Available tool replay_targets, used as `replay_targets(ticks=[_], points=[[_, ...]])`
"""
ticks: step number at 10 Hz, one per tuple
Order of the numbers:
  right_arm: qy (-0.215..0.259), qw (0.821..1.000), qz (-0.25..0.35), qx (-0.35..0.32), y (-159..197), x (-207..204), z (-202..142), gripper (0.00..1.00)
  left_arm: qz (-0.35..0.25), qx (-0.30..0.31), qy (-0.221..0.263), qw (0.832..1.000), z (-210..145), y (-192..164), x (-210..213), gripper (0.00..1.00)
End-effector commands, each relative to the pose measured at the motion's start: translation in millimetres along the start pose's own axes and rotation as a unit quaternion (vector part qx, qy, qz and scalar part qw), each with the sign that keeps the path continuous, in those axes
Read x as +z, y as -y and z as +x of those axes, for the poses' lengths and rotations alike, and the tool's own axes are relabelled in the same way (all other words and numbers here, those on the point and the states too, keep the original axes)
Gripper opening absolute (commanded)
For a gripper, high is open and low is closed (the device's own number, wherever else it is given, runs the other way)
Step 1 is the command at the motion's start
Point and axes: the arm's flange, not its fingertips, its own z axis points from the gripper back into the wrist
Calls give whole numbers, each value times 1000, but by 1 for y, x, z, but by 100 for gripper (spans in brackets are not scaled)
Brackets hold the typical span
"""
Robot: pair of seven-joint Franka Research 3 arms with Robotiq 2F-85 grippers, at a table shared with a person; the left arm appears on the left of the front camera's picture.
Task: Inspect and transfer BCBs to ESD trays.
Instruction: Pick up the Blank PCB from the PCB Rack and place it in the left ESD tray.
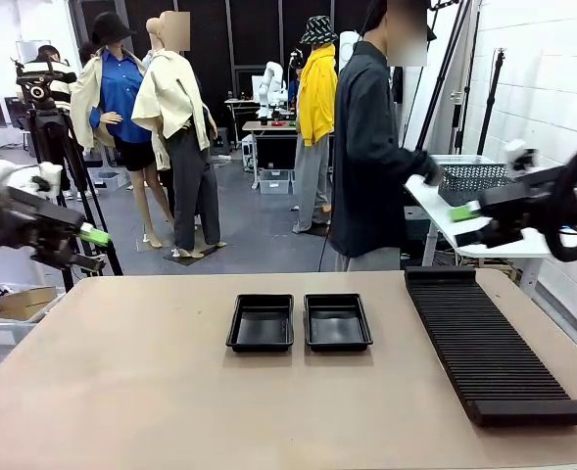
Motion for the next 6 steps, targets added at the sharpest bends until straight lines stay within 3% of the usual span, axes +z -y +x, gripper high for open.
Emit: replay_targets(ticks=[1,4,6], points=[[51,996,74,-26,28,40,-31,100,-49,16,41,998,-30,-7,35,100],[78,989,121,-35,52,107,-66,100,-89,30,96,991,-74,-41,82,100],[94,987,126,-39,64,129,-82,100,-101,46,116,987,-102,-64,102,100]])
